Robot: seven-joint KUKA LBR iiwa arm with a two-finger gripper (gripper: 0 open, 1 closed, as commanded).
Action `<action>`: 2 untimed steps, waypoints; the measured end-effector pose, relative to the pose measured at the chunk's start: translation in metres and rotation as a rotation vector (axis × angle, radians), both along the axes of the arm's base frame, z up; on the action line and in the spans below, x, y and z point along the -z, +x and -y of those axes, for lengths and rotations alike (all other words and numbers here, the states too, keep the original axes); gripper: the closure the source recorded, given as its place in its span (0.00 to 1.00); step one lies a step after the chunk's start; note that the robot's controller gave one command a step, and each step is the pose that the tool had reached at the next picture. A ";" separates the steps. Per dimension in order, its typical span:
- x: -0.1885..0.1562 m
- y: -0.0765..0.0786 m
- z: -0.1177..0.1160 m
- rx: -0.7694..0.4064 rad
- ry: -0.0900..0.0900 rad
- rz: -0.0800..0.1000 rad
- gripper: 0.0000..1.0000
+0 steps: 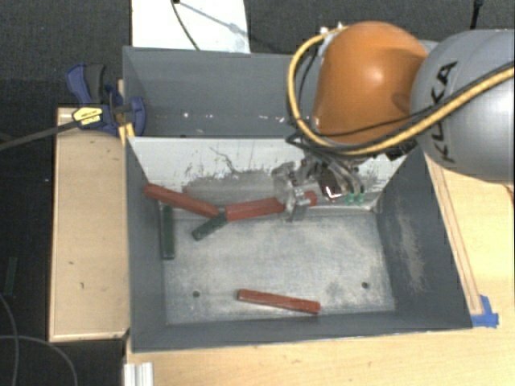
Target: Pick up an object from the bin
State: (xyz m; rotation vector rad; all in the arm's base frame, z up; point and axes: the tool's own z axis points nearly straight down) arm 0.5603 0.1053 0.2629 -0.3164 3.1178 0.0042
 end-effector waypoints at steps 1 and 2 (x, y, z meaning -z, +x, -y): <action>0.001 -0.020 0.052 0.166 -0.003 -0.007 1.00; 0.000 -0.019 0.050 0.162 -0.002 -0.006 0.00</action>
Offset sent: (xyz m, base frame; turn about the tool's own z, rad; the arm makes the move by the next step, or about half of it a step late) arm -0.0199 -0.0500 -0.0011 0.1656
